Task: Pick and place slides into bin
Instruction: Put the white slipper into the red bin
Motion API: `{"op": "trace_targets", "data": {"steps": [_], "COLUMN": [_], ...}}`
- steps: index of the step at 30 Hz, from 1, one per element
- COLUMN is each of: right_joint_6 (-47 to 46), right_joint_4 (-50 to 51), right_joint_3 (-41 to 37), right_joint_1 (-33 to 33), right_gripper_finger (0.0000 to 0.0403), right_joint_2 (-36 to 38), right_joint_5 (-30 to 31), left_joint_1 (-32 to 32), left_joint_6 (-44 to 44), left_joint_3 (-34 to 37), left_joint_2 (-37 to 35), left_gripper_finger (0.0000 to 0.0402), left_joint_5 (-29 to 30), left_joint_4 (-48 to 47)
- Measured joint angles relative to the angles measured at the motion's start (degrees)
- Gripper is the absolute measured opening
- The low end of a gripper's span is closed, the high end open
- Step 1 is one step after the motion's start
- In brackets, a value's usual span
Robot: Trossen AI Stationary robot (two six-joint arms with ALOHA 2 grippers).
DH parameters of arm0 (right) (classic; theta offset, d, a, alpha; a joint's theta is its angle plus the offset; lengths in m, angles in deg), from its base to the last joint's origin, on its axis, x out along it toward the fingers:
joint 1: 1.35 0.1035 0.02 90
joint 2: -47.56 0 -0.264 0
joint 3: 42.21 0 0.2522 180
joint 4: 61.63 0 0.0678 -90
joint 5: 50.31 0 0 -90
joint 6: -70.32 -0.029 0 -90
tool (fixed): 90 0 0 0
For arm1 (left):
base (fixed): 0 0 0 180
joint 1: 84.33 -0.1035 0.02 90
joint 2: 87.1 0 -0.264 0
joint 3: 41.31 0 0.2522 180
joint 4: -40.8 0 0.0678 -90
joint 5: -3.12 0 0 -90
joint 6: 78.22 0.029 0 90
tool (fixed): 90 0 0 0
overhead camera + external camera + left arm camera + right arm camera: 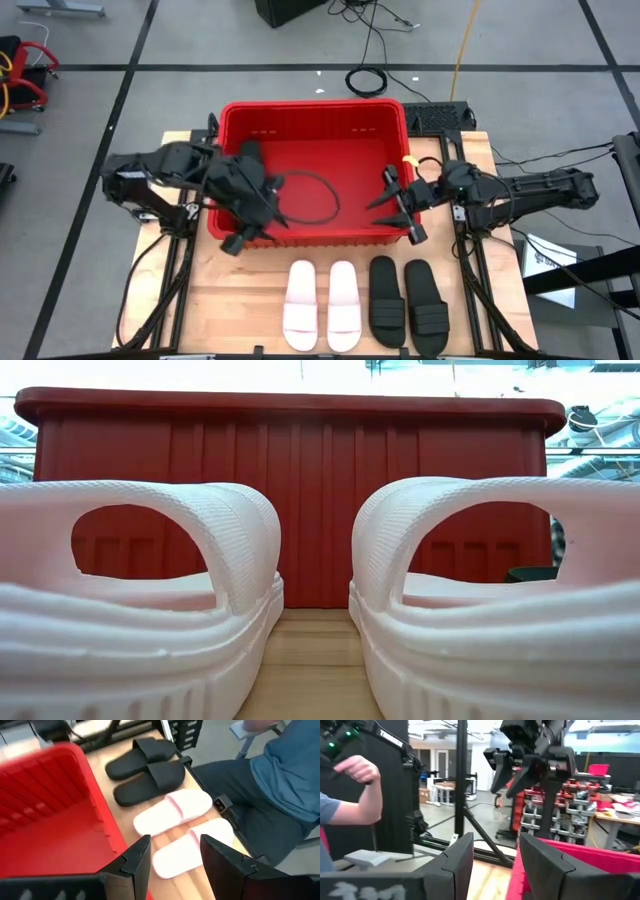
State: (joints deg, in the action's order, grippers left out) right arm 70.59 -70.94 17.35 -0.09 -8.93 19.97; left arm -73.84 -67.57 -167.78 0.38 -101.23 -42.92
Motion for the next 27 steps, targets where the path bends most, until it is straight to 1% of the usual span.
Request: {"op": "trace_targets", "data": {"steps": [5, 13, 16, 18, 24, 27], "right_joint_6": [-0.5, -1.8, -1.7, -1.2, -0.5, -0.1], "right_joint_4": [1.1, 2.9, 2.2, 1.8, 1.9, 1.9], "right_joint_3": [0.0, 0.0, 0.0, 0.0, 0.0, 0.0], "right_joint_1": [2.0, 5.5, 6.7, 7.3, 7.9, 7.9], "right_gripper_finger": [0.0153, 0.0153, 0.0153, 0.0153, 0.0153, 0.0153], "right_joint_2": [0.0, 0.0, 0.0, 0.0, 0.0, 0.0], "right_joint_5": [0.1, 0.1, 0.1, 0.1, 0.1, 0.1], "left_joint_1": [3.9, 6.9, 8.4, 9.8, 14.0, 15.7], "left_joint_6": [-3.3, -5.4, -7.6, -7.1, -2.2, -1.8], "left_joint_3": [0.0, 0.0, 0.0, 0.0, 0.0, 0.0], "left_joint_2": [4.1, 9.4, 9.8, 9.7, 7.8, 7.3], "left_gripper_finger": [0.0163, 0.0163, 0.0163, 0.0163, 0.0163, 0.0163], "left_joint_5": [4.1, 4.6, 8.2, 10.3, 11.2, 12.5], "left_joint_4": [0.9, -0.5, -0.3, 1.1, 7.7, 8.7]}}
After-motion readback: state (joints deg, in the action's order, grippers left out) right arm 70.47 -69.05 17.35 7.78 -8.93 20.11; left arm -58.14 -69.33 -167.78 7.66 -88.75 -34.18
